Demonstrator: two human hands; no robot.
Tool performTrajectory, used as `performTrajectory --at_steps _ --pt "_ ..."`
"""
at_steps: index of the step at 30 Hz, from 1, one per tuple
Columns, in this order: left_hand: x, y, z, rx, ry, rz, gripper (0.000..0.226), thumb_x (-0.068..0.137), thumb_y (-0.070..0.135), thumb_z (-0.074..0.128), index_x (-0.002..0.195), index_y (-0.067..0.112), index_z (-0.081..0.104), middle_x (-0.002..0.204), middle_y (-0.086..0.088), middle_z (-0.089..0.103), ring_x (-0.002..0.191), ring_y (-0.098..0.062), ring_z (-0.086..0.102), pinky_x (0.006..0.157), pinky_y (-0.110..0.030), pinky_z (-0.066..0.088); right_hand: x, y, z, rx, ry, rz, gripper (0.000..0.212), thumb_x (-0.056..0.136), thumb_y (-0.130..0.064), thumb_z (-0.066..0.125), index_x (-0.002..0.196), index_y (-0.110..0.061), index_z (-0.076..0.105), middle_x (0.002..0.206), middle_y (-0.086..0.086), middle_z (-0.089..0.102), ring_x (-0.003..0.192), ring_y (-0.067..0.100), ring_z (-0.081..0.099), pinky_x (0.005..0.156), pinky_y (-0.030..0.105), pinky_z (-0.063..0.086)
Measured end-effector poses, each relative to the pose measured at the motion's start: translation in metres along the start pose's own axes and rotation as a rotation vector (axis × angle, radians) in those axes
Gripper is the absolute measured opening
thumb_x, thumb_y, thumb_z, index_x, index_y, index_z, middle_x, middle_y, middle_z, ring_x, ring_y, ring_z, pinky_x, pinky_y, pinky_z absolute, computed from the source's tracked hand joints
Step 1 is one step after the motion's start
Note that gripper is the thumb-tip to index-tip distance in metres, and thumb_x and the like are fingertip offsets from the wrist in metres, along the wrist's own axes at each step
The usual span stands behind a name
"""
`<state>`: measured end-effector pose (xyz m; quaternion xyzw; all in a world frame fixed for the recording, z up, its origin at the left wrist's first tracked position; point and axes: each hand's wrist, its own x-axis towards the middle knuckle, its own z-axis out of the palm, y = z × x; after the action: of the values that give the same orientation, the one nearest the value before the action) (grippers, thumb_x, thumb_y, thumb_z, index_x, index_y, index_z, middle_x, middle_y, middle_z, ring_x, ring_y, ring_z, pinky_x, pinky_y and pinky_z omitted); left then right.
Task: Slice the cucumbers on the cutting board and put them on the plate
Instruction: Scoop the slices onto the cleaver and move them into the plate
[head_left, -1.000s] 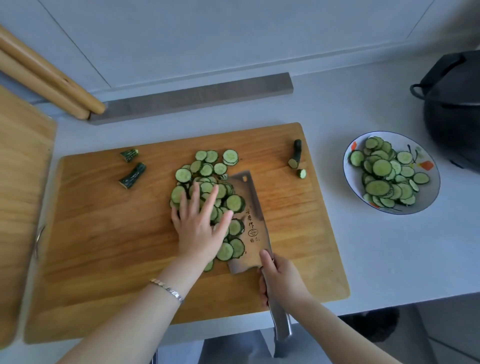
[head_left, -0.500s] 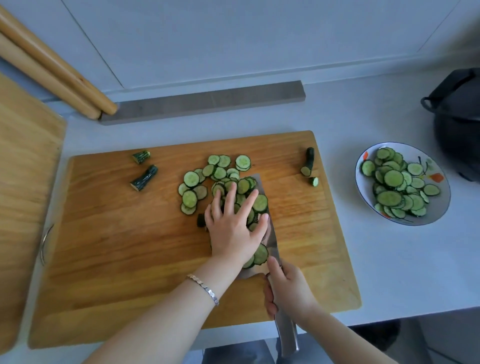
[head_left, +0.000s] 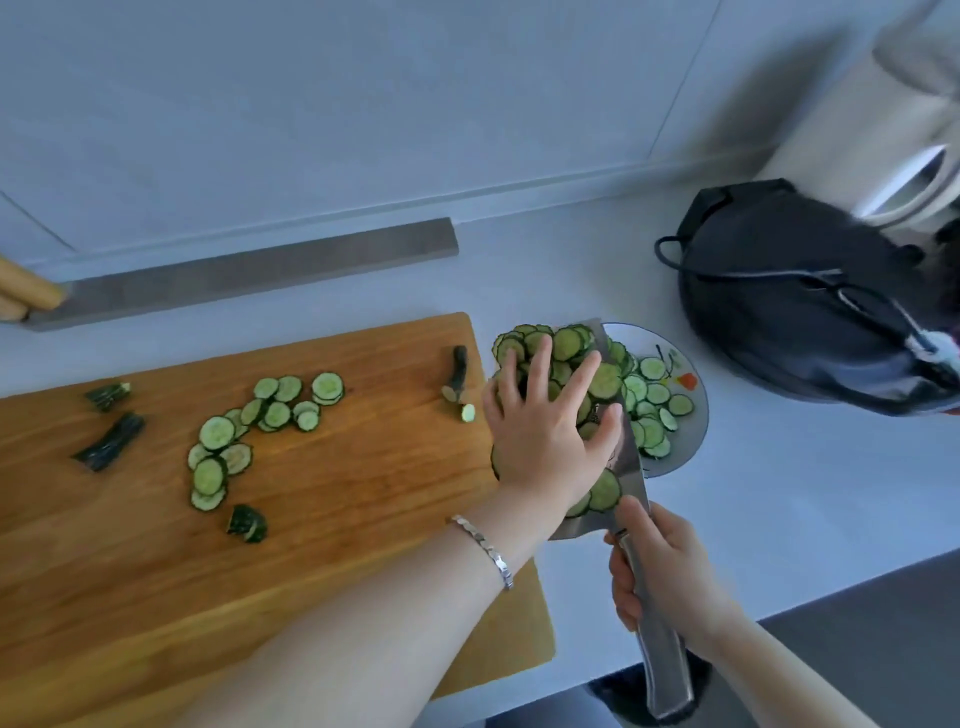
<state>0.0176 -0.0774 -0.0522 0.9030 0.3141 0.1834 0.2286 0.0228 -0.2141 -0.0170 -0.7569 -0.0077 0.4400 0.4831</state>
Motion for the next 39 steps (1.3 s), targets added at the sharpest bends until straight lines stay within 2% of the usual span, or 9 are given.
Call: performTrajectory --at_steps 8,15,19,21,23,26,30,34,39 --pt "0.032 0.055 0.095 -0.072 -0.145 0.017 0.053 0.081 0.056 0.036 0.131 0.041 0.044 0.149 -0.003 0.029 0.136 -0.035 0.019 0.107 -0.053 0.02 0.048 0.001 -0.089 -0.03 0.087 0.065 0.032 0.101 -0.024 0.037 0.08 -0.002 0.046 0.047 0.008 0.041 0.033 0.02 0.036 0.037 0.027 0.038" --pt "0.049 0.047 0.107 0.056 -0.227 0.062 0.06 0.082 0.06 0.029 0.139 0.04 0.029 0.152 -0.005 0.017 0.138 -0.035 0.008 0.107 -0.058 0.005 0.075 -0.002 -0.114 -0.15 0.058 0.053 0.034 0.1 -0.025 0.037 0.076 -0.002 0.047 0.042 0.004 0.042 0.031 0.02 0.037 0.036 0.027 0.037" --pt "0.071 0.047 0.106 0.088 -0.188 0.249 0.058 0.083 0.057 0.036 0.138 0.037 0.033 0.151 -0.006 0.02 0.138 -0.037 0.01 0.105 -0.06 0.002 0.081 -0.002 -0.121 -0.18 0.038 0.048 0.036 0.1 -0.026 0.037 0.076 -0.002 0.048 0.041 0.004 0.045 0.03 0.02 0.039 0.038 0.027 0.037" --pt "0.085 0.049 0.106 0.086 -0.216 0.341 0.055 0.084 0.056 0.037 0.133 0.033 0.043 0.148 -0.007 0.028 0.136 -0.036 0.019 0.105 -0.061 0.006 0.081 -0.003 -0.123 -0.192 0.016 0.05 0.036 0.1 -0.025 0.037 0.076 -0.002 0.049 0.042 0.005 0.046 0.031 0.02 0.04 0.04 0.027 0.038" --pt "0.098 0.053 0.105 0.081 -0.244 0.398 0.052 0.083 0.055 0.038 0.121 0.024 0.054 0.137 -0.01 0.041 0.125 -0.035 0.037 0.104 -0.063 0.021 0.08 -0.003 -0.127 -0.205 0.002 0.051 0.035 0.1 -0.025 0.037 0.077 -0.001 0.049 0.042 0.005 0.047 0.032 0.02 0.041 0.041 0.026 0.04" --pt "0.103 0.052 0.109 0.027 -0.164 0.473 0.043 0.082 0.047 0.046 0.106 0.015 0.062 0.115 -0.014 0.05 0.102 -0.032 0.047 0.091 -0.052 0.04 0.079 -0.002 -0.132 -0.215 -0.007 0.043 0.037 0.1 -0.026 0.036 0.076 -0.002 0.05 0.042 0.006 0.047 0.032 0.022 0.04 0.04 0.027 0.039" --pt "0.091 0.045 0.118 -0.021 -0.073 0.539 0.036 0.086 0.037 0.049 0.114 0.016 0.055 0.112 -0.011 0.047 0.101 -0.029 0.04 0.089 -0.049 0.04 0.077 0.0 -0.138 -0.187 0.001 0.039 0.037 0.1 -0.025 0.038 0.075 -0.001 0.049 0.042 0.008 0.046 0.032 0.021 0.039 0.038 0.026 0.038" --pt "0.084 0.043 0.12 -0.052 -0.051 0.507 0.021 0.086 0.032 0.049 0.104 0.021 0.048 0.105 -0.004 0.04 0.095 -0.027 0.043 0.083 -0.041 0.041 0.077 0.0 -0.143 -0.173 0.012 0.027 0.036 0.1 -0.024 0.038 0.075 -0.001 0.05 0.042 0.008 0.045 0.03 0.021 0.039 0.038 0.027 0.037" --pt "0.08 0.031 0.111 0.074 -0.146 0.471 0.025 0.081 0.033 0.049 0.096 0.015 0.056 0.099 -0.01 0.055 0.089 -0.032 0.05 0.078 -0.043 0.045 0.08 -0.004 -0.151 -0.18 0.09 -0.01 0.038 0.1 -0.026 0.038 0.075 0.0 0.05 0.042 0.007 0.046 0.031 0.021 0.04 0.037 0.024 0.035"
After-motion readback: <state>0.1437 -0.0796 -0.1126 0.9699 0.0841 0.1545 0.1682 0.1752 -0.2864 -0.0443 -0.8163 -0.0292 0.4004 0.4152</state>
